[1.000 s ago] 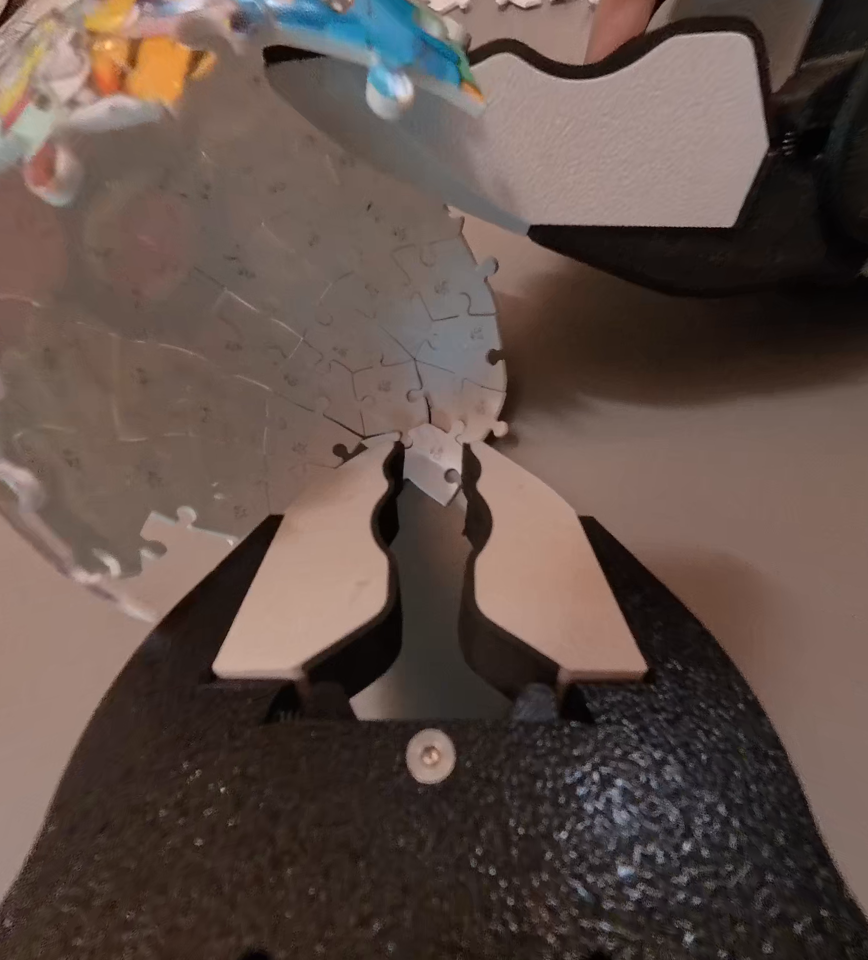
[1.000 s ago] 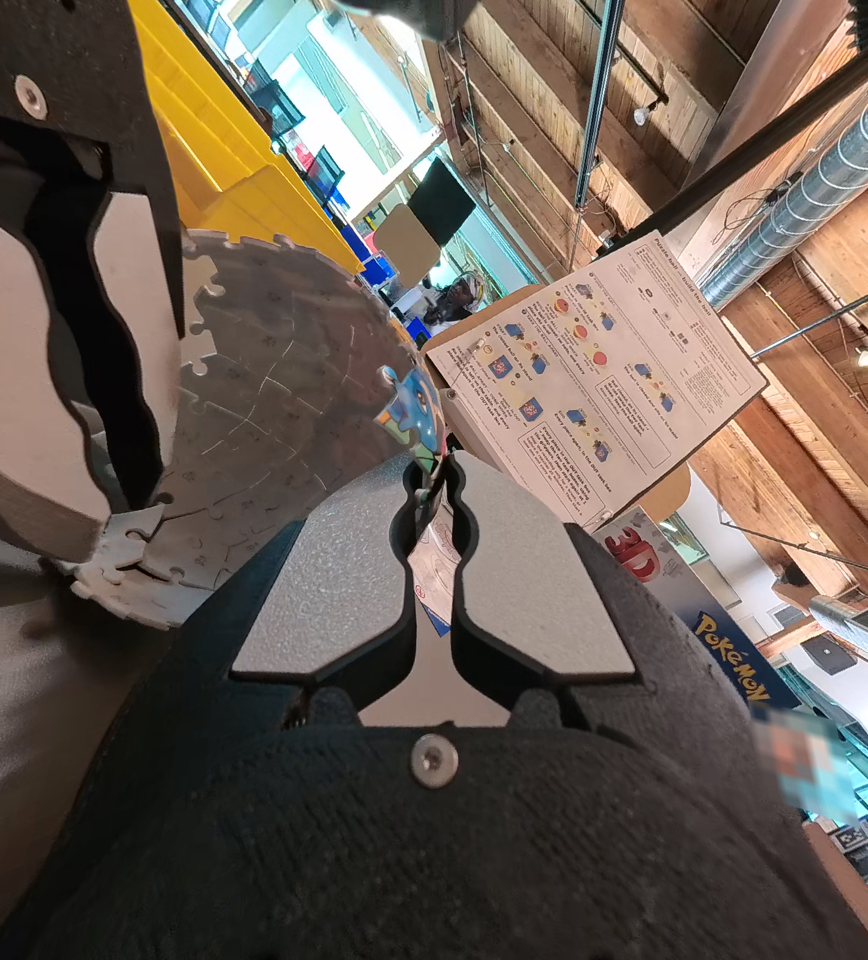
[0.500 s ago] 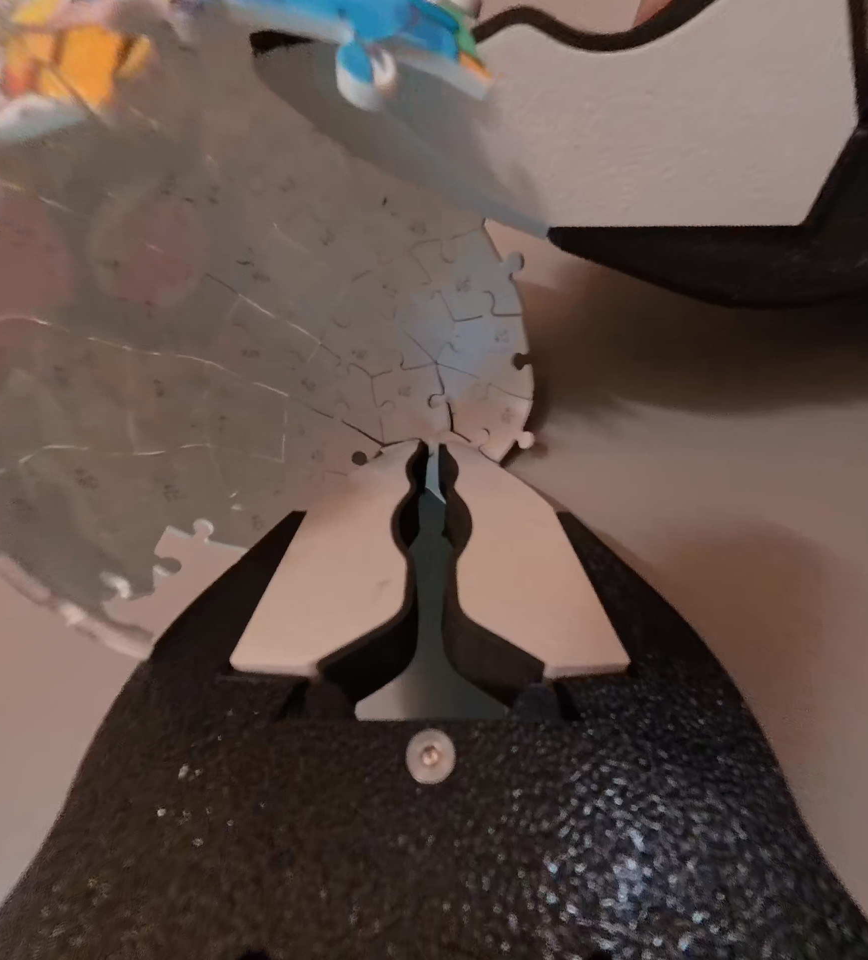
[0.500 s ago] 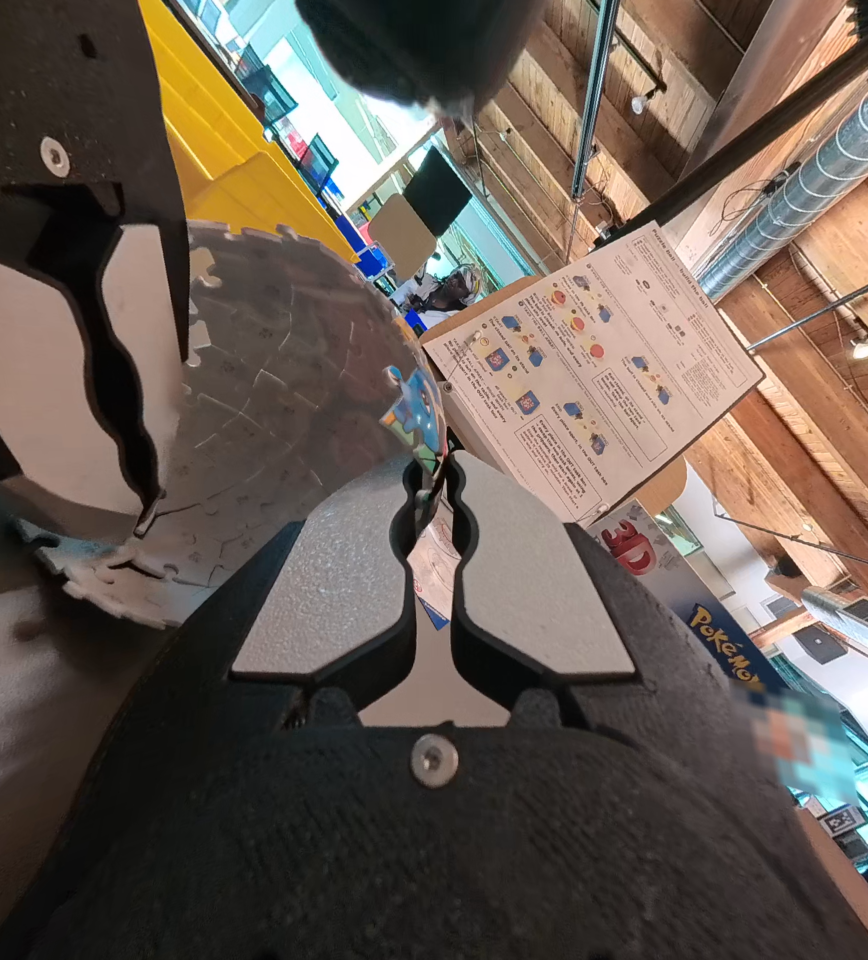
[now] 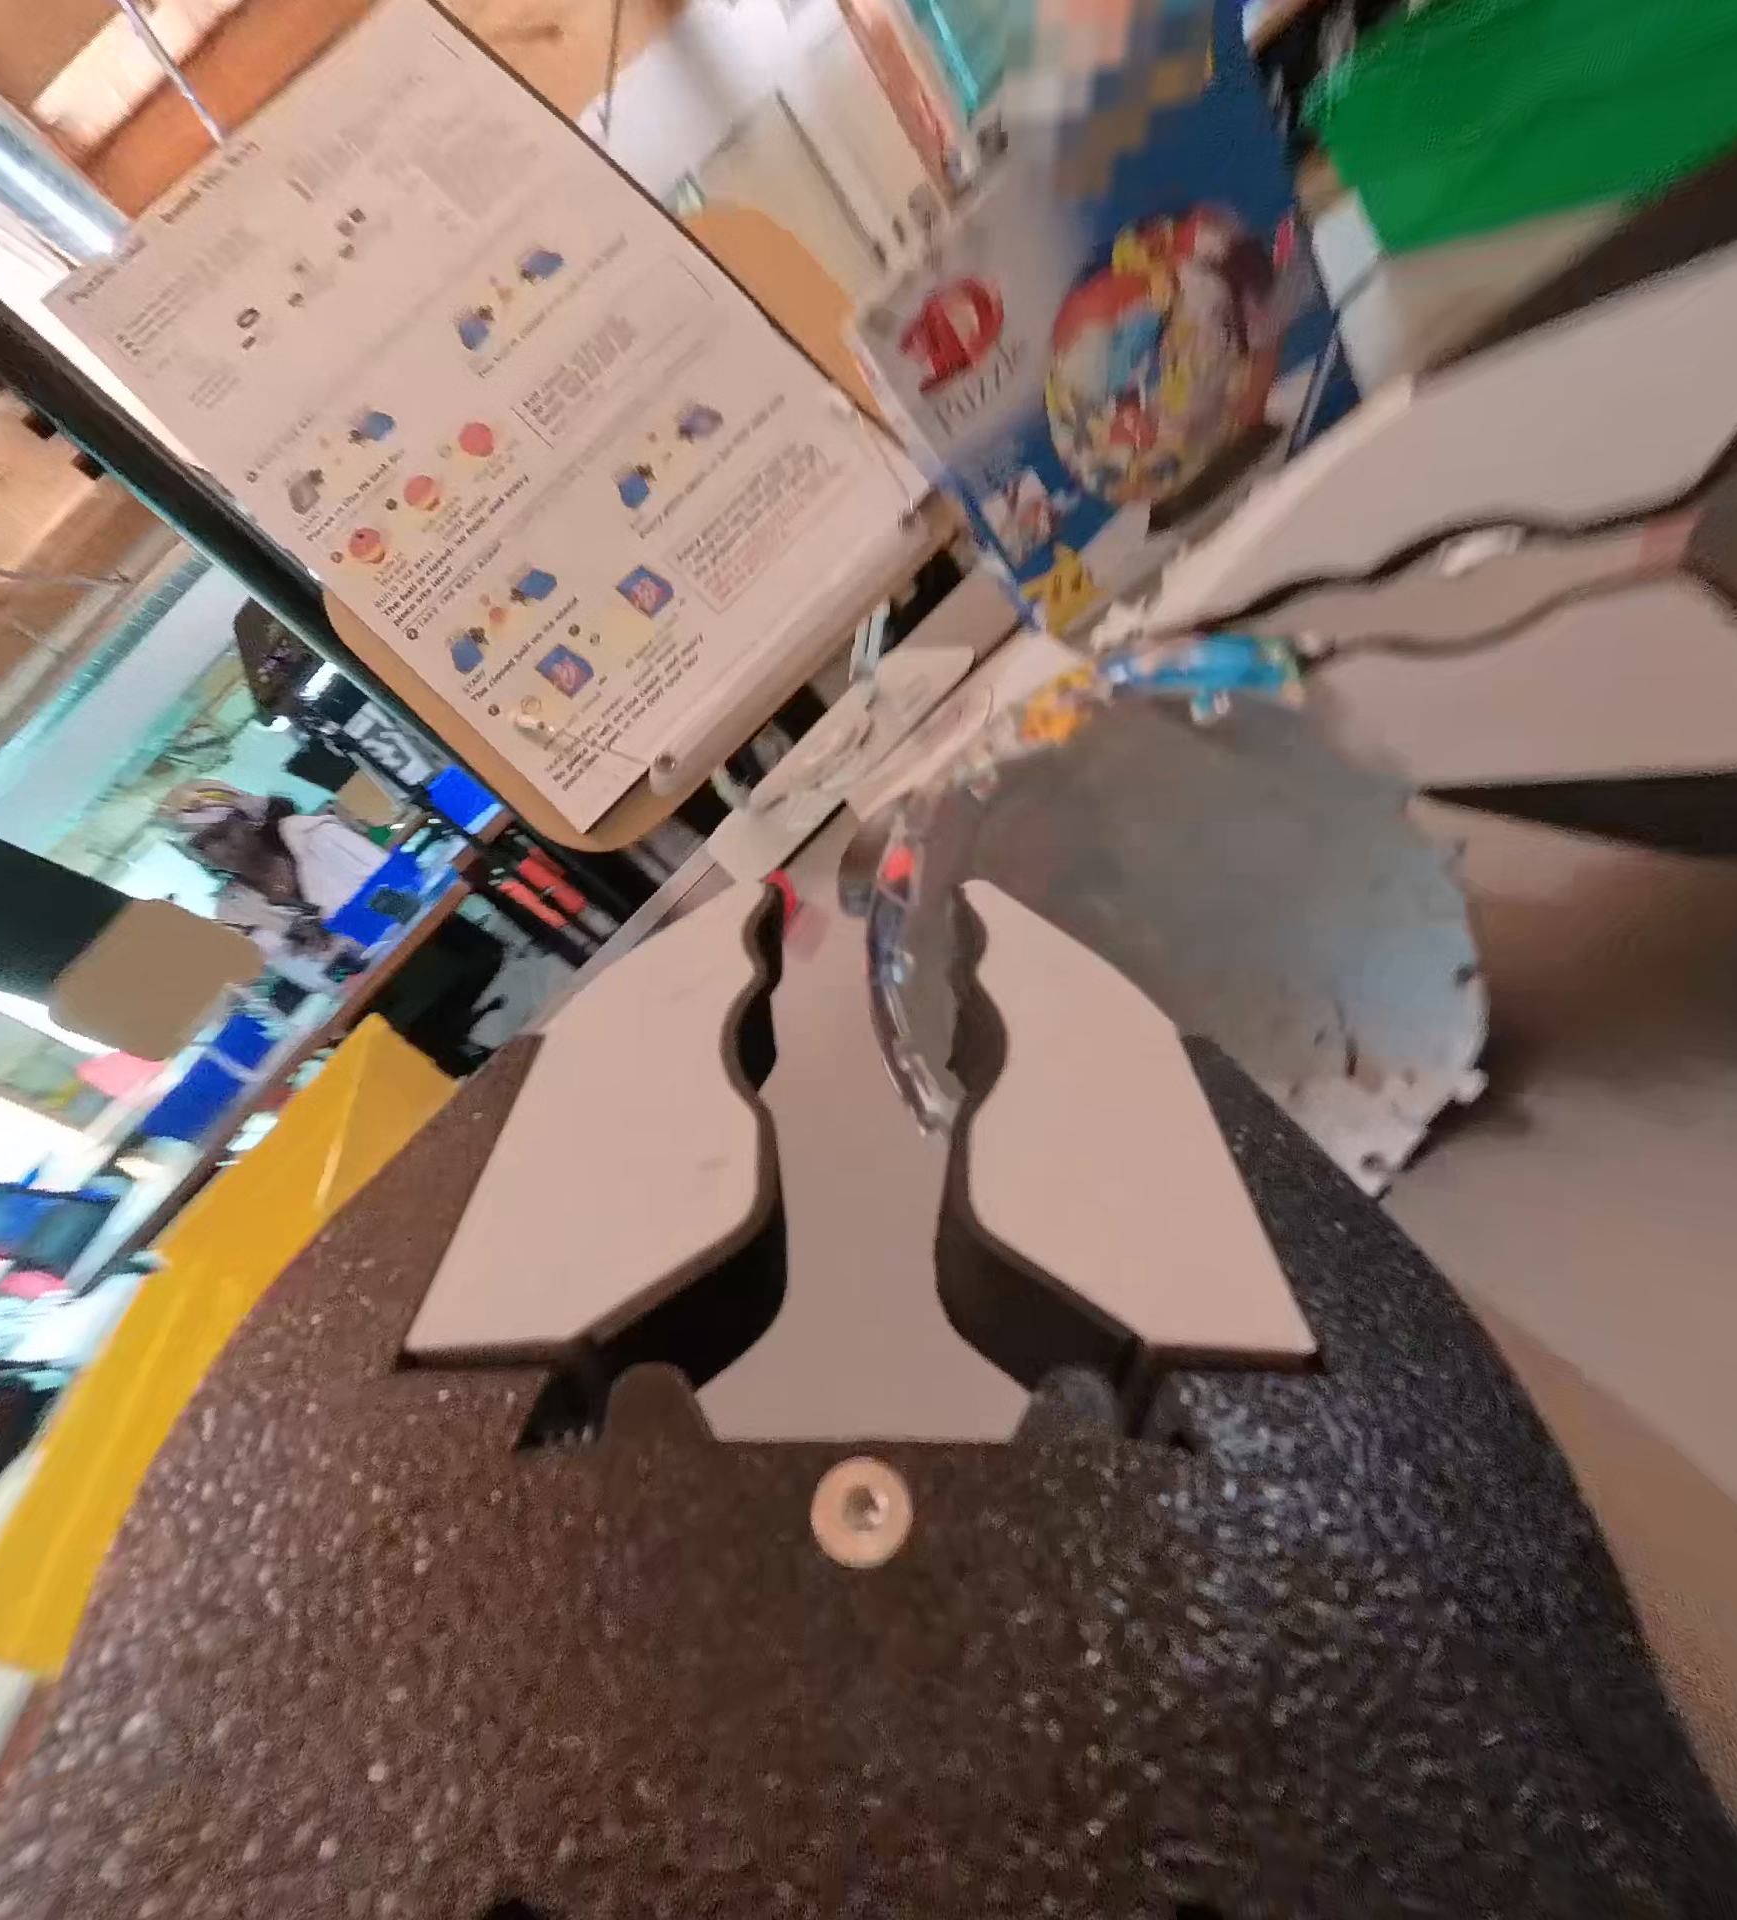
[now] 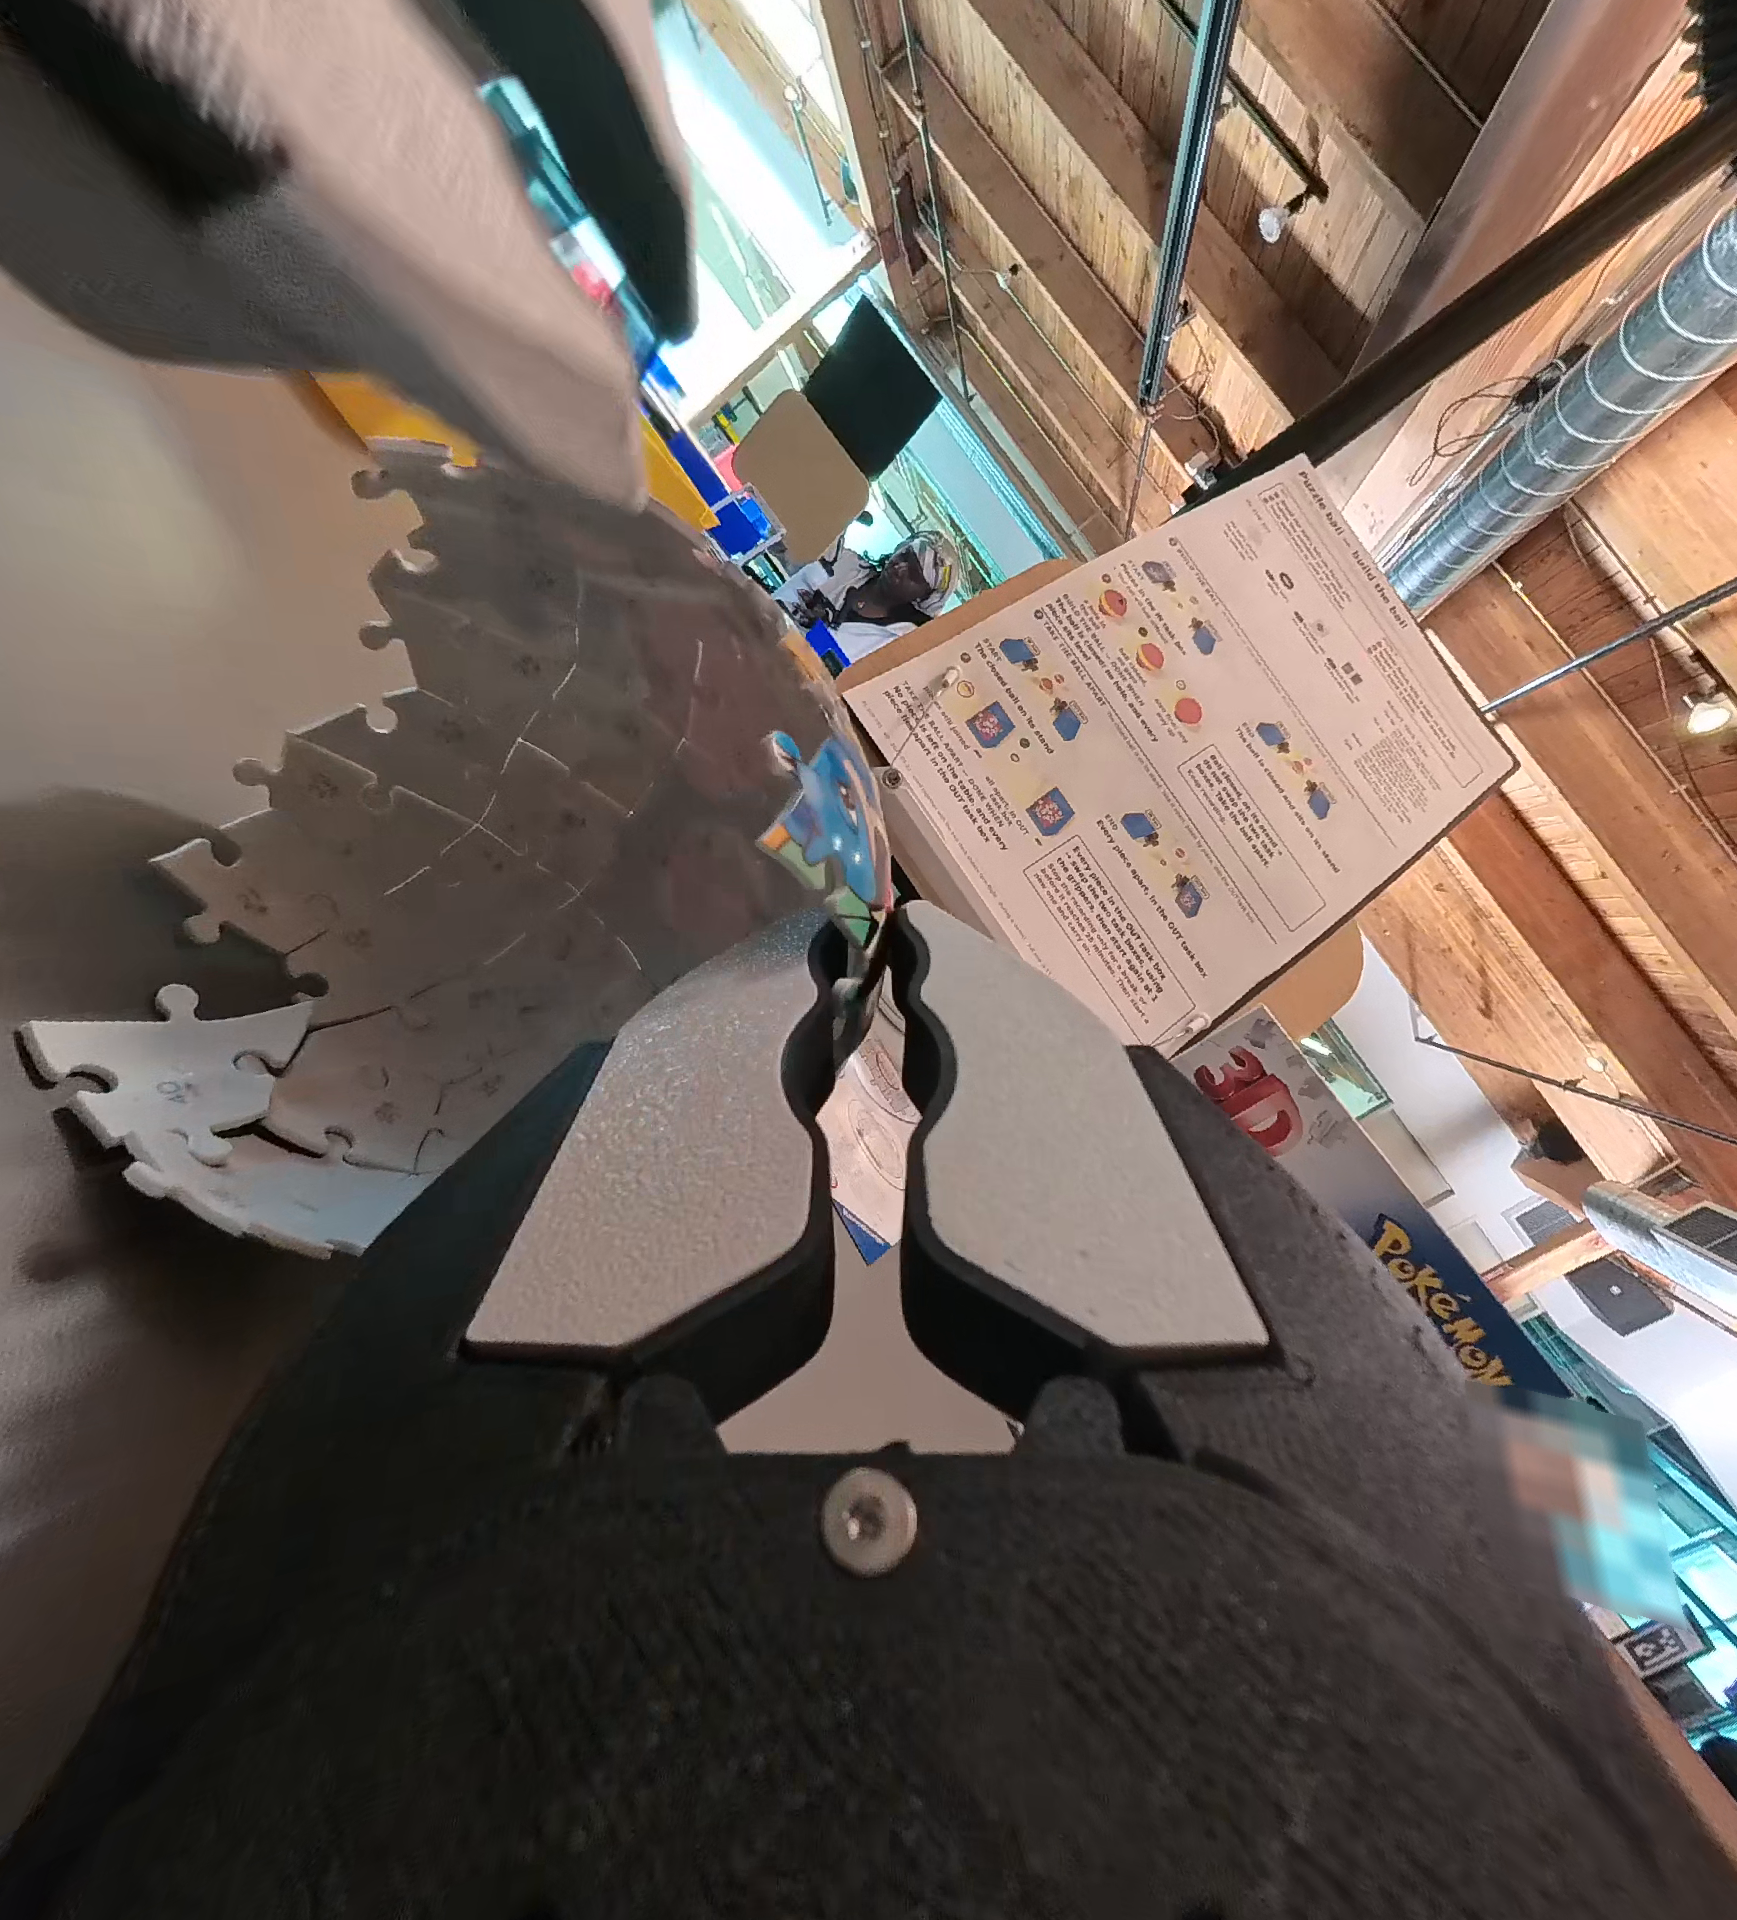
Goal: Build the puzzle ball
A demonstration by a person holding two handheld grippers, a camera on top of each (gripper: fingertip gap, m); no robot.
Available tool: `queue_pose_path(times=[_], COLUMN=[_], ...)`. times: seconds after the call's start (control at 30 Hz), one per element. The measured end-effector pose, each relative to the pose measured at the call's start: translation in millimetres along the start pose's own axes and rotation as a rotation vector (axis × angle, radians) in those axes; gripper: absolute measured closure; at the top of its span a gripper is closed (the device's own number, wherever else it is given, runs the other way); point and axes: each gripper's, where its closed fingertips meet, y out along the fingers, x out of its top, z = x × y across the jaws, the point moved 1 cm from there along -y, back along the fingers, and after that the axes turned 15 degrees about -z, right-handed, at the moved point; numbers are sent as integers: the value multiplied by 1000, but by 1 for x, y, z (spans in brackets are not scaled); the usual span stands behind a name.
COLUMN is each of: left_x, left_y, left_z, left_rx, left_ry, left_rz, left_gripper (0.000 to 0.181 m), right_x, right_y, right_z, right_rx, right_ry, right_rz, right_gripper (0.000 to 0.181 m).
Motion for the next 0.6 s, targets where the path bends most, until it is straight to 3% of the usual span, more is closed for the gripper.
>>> queue_pose_path(times=[0.07,0.2,0.37,0.6], left_x=[-12,-18,-17,-17], left_y=[4,12,17,17], left_z=[-3,-8,-4,-3], left_rx=[16,42,114,154], left_ry=[161,406,443,500], left_rz=[58,55,41,37], left_gripper=[147,161,179,179], right_x=[0,1,0,9], right_y=[0,0,0,-7], right_z=[0,0,2,14], right_rx=[-1,-1,10,80], right_ry=[-1,-13,-10,1], right_rz=[-1,-1,7,-22], right_gripper=[174,174,170,144])
